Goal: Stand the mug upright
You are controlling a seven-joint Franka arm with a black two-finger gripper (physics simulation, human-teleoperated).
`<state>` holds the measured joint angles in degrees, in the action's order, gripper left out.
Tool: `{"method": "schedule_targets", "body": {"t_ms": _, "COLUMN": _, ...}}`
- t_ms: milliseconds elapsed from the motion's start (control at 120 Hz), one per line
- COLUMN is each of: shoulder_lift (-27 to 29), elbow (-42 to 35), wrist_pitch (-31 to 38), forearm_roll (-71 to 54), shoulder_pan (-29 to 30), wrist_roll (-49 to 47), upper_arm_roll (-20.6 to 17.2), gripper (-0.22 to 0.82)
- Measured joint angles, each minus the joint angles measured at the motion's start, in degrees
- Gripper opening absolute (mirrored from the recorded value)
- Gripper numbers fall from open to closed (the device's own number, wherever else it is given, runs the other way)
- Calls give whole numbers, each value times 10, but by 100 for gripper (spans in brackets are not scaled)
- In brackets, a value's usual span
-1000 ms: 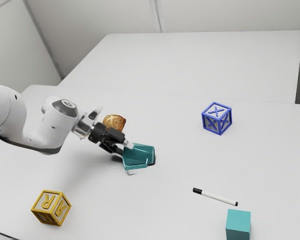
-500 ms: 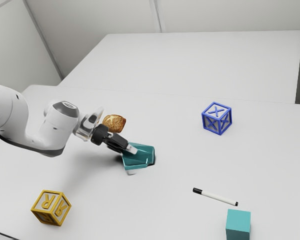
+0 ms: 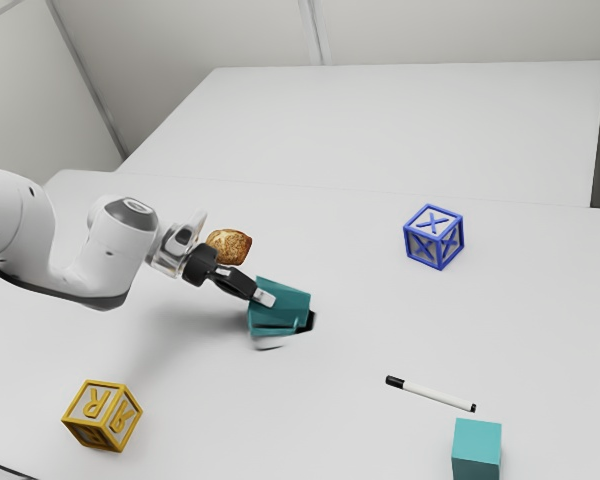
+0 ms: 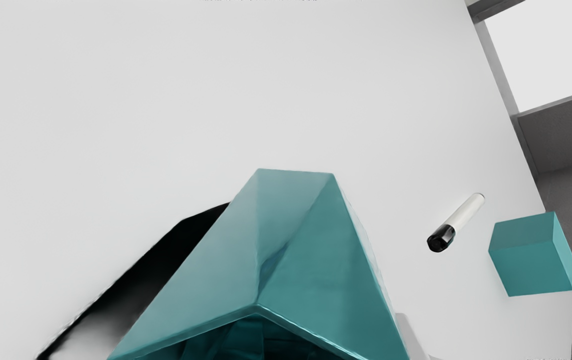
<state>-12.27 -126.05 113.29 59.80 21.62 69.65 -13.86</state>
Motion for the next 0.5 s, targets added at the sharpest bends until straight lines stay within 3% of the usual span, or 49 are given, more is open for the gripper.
{"method": "schedule_targets", "body": {"t_ms": 275, "shoulder_lift": 64, "elbow": -7, "wrist_pitch": 30, "forearm_roll": -61, "shoulder_pan": -8, "wrist_roll": -7, "upper_arm_roll": -28, "gripper": -16}}
{"method": "schedule_targets", "body": {"t_ms": 500, "shoulder_lift": 110, "elbow": -12, "wrist_pitch": 106, "forearm_roll": -286, "shoulder_pan": -8, "wrist_roll": -87, "upper_arm_roll": -72, "gripper": -16}}
